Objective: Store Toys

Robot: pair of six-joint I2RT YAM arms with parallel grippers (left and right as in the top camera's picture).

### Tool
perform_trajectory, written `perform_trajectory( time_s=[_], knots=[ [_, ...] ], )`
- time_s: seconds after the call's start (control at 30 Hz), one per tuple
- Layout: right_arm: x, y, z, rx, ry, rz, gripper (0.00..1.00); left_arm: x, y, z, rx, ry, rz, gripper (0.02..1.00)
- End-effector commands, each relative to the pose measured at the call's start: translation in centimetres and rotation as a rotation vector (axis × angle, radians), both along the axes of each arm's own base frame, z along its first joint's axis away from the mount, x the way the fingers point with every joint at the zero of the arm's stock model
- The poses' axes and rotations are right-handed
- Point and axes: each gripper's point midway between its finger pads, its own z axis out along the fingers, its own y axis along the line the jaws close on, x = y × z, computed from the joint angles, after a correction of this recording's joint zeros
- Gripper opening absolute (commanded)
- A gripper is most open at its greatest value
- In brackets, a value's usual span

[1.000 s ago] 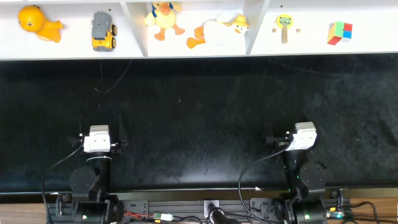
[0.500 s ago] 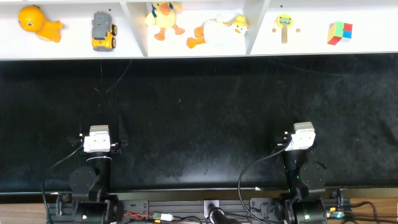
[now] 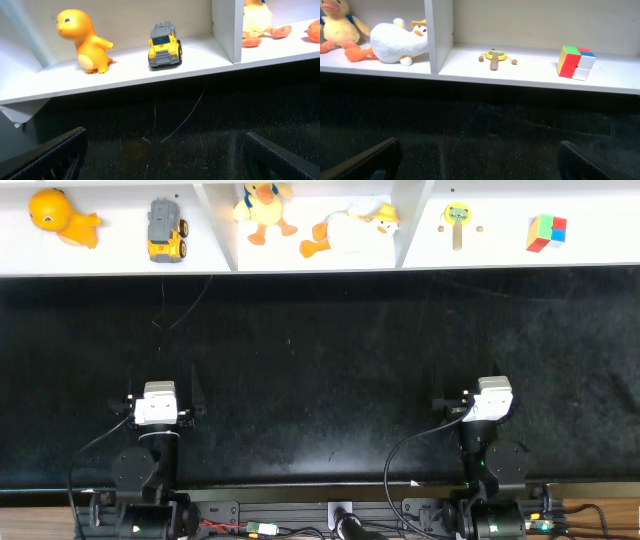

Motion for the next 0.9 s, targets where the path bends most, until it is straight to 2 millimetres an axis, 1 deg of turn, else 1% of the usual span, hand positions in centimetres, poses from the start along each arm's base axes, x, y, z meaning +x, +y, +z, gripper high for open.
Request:
perform_trajectory(
  time_s=[0.03, 0.13, 0.23, 0.4, 0.53, 0.63, 0.9],
  knots=[
    [0.0, -0.6, 0.4, 0.002, -0.013, -0.025, 0.996, -0.1, 0.1, 0.1, 0.018, -0.006, 0.005, 0.998],
    [0.0, -1.4, 0.4, 0.001, -0.013, -0.057, 0.993, -0.1, 0.1, 0.1, 0.019, -0.006, 0.005, 0.998],
    [0.0, -1.5, 0.4, 0.001, -0.013, -0.06, 0.993, -0.1, 0.1, 0.1, 0.018, -0.006, 0.005, 0.998],
    [0.0, -1.0, 0.4, 0.001, -0.013, -0.039, 0.996, -0.1, 0.1, 0.1, 0.019, -0.006, 0.005, 0.998],
    [-0.1, 0.4, 0.4, 0.001, -0.013, 0.019, 0.996, -0.1, 0.1, 0.1, 0.019, -0.006, 0.005, 0.998],
    [-0.1, 1.1, 0.4, 0.002, -0.014, 0.046, 0.996, -0.1, 0.1, 0.1, 0.019, -0.006, 0.005, 0.998],
    [-0.2, 1.3, 0.4, 0.002, -0.013, 0.056, 0.996, -0.1, 0.1, 0.1, 0.019, -0.006, 0.005, 0.998]
  ],
)
